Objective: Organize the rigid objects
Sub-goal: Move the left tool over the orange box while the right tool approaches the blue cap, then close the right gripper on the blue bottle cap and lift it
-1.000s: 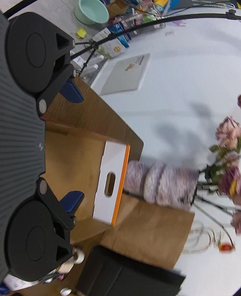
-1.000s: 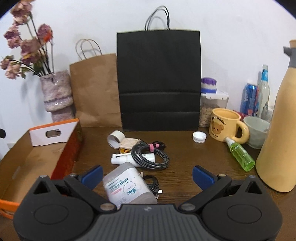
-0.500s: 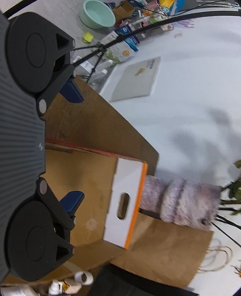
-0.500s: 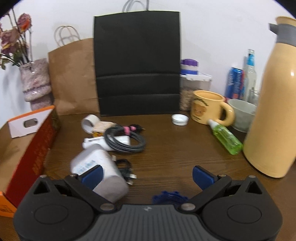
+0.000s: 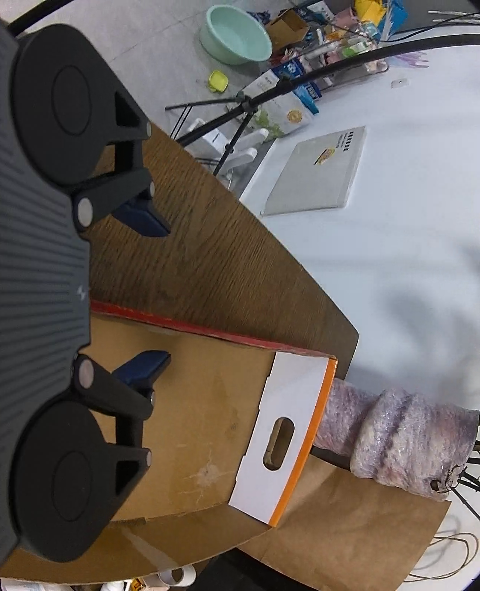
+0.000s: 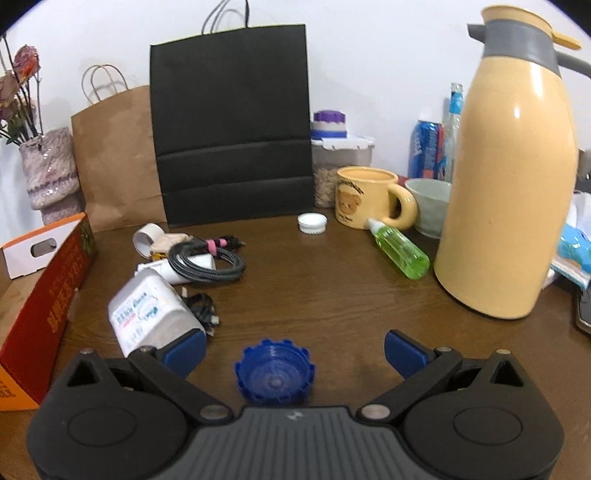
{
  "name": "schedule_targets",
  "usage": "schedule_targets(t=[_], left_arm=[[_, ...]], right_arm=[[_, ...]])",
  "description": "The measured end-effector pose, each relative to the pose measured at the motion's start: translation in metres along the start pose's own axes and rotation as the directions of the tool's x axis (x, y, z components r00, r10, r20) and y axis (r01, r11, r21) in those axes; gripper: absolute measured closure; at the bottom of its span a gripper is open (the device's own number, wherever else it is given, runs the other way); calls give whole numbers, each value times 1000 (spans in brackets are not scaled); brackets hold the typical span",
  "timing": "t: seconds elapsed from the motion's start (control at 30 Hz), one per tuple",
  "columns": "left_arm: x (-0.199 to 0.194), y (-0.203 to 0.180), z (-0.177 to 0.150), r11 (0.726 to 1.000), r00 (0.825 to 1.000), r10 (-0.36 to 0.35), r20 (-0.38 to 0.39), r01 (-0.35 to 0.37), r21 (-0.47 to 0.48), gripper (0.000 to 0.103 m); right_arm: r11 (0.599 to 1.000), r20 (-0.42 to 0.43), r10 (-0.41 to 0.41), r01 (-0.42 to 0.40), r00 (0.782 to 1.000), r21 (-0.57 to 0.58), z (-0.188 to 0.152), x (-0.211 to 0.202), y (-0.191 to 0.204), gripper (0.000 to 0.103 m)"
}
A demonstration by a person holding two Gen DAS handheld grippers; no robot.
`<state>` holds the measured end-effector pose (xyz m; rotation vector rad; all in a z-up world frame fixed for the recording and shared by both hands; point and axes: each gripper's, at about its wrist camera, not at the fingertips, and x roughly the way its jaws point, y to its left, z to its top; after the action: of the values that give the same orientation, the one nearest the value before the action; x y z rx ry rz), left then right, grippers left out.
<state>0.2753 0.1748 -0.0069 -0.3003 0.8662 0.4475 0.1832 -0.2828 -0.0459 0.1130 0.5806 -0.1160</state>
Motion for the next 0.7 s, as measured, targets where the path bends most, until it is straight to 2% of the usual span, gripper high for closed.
schedule_targets(t=[0.03,0.1,0.13,0.2,0.3,0.53,0.7], left_arm=[[-1,-1,0,1000,1000,6,-2,-6,5,38],[-2,-4,-2,1000,1000,8,-16,-8,16,54],[-2,-5,-3,1000,1000,5,-24,-5,20,57],[-4,-5,-5,1000,999,-1,-40,2,19,68],[-6,-5,-7,1000,999,-1,-39,2,23,75],[7,-3,-16,1000,999,-7,-44,8,28,80],[3,-4,-14,999,999,-38,23,37,28,80]], right_arm=[[1000,-2,-3,3,1000,2,-1,-1,-1,0],[1000,2,-5,5,1000,7,-3,-4,-2,0],[1000,6,-4,4,1000,10,-3,-6,-2,0],[1000,11,-4,4,1000,16,-5,-10,-4,0],[1000,13,4,-5,1000,27,-6,-14,-7,0],[999,14,10,-10,1000,33,-10,-17,-9,0],[1000,3,2,-2,1000,20,-11,-14,-7,0]])
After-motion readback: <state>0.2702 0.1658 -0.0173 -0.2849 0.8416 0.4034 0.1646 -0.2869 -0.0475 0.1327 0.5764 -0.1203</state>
